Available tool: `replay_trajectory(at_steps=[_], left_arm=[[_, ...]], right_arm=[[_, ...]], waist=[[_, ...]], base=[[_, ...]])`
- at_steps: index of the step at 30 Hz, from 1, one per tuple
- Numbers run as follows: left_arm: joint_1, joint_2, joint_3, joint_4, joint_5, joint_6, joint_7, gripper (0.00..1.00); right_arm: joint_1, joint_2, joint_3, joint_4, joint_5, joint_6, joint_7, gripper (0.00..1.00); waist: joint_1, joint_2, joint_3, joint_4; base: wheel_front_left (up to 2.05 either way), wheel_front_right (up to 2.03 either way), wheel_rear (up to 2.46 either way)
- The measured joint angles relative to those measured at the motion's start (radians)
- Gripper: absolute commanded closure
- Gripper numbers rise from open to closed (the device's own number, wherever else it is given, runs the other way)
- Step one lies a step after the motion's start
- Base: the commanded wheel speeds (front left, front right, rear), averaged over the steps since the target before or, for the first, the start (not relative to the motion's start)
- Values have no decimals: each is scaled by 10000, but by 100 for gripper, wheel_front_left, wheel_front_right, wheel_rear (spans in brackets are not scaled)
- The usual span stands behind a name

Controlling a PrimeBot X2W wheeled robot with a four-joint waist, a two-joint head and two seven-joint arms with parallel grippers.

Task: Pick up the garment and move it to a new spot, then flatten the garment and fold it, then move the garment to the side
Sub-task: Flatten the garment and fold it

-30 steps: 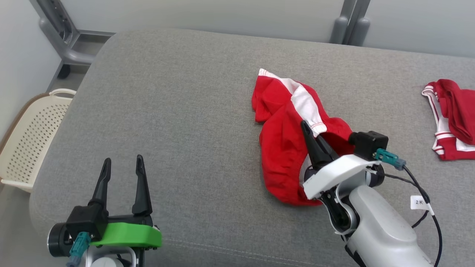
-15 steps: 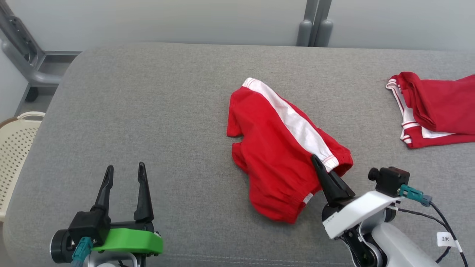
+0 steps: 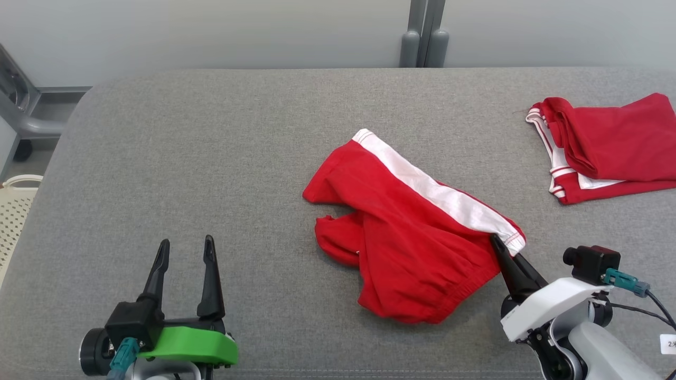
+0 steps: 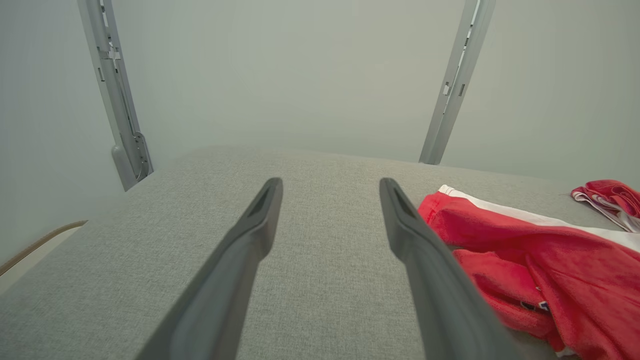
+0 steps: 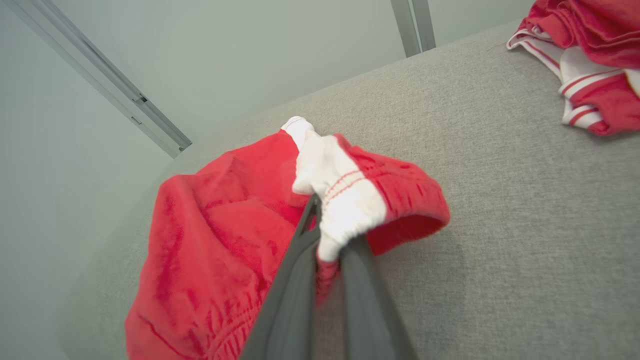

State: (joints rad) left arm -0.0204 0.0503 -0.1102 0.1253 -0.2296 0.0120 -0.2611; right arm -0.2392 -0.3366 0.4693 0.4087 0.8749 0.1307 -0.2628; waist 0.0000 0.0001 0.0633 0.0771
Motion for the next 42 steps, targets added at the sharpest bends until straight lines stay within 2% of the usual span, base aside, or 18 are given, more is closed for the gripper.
replay_trajectory(at_steps=[5,6,8,17,25,32,37,42], left_arm=[[-1,0,-40,104,-56,-44,0,0],[-2,0,-40,113,-56,-44,0,0],[-4,0,-38,121,-61,-48,0,0],[-5,0,92,138,-35,-86,0,0],[-5,0,188,102,-21,-111,0,0],[-8,-2,222,79,67,-138,0,0],[-39,-2,257,184,169,-324,0,0],[-133,-4,387,412,297,-525,0,0]], right_arm=[[-125,163,-52,255,-163,0,0,100],[-125,192,-46,307,-165,0,0,91],[-126,226,-13,422,-278,0,0,0],[-91,313,-17,522,-635,0,0,0],[392,337,-727,-35,-1661,0,-4,0],[708,786,-1848,-941,-2872,0,-2,0],[903,1233,-2761,-1609,-3891,0,-2,0],[1102,1682,-3189,-1964,-4497,0,-4,0]], waist=[[0,0,7,39],[0,0,12,47],[0,0,23,51],[0,0,11,-163],[0,0,32,-586],[0,0,79,-1001],[0,0,87,-1233],[0,0,77,-1447]], base=[[0,0,0],[0,0,0],[0,0,0],[0,0,0],[0,0,0],[0,0,0],[0,0,0],[0,0,0]])
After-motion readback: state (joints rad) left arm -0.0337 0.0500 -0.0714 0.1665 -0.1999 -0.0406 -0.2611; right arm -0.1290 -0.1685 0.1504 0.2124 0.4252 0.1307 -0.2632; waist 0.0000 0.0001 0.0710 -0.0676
